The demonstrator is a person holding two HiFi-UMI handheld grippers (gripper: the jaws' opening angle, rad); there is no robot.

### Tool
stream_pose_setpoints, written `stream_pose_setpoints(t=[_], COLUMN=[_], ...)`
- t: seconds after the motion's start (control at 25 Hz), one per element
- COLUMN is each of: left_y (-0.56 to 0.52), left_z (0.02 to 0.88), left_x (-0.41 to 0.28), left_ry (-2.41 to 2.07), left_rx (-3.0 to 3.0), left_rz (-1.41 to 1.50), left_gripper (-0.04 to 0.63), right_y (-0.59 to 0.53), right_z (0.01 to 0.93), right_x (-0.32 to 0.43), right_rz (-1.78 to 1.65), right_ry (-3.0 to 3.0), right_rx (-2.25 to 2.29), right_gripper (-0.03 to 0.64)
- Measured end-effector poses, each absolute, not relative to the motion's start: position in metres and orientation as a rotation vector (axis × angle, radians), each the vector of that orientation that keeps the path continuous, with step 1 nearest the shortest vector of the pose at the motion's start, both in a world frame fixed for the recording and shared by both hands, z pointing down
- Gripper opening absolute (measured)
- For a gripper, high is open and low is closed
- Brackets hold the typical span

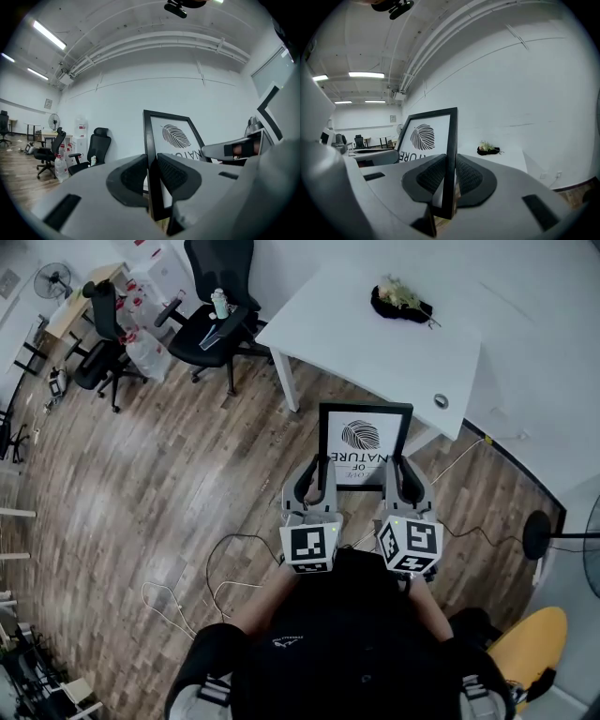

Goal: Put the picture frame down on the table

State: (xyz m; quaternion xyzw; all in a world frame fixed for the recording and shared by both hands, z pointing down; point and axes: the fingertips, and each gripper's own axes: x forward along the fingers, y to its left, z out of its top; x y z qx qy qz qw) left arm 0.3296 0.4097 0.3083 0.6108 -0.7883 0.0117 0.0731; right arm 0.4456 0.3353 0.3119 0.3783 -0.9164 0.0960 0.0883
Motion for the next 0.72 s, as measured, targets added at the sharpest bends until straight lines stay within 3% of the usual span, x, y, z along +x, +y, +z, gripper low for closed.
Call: stream_pose_setpoints(t=[0.72], left_y=[0.339], left_z=[0.306], left_x=[0.166], left_ry=[-2.386], left_rx=[1.84], left_rz=[0.022], left_gripper=[0.074], right_y=[0.265], right_z=[0.31], right_x=[0.283], right_rz=[0.269], right_ry=[-2.735], right_rx=[1.132], right_gripper=[0.066])
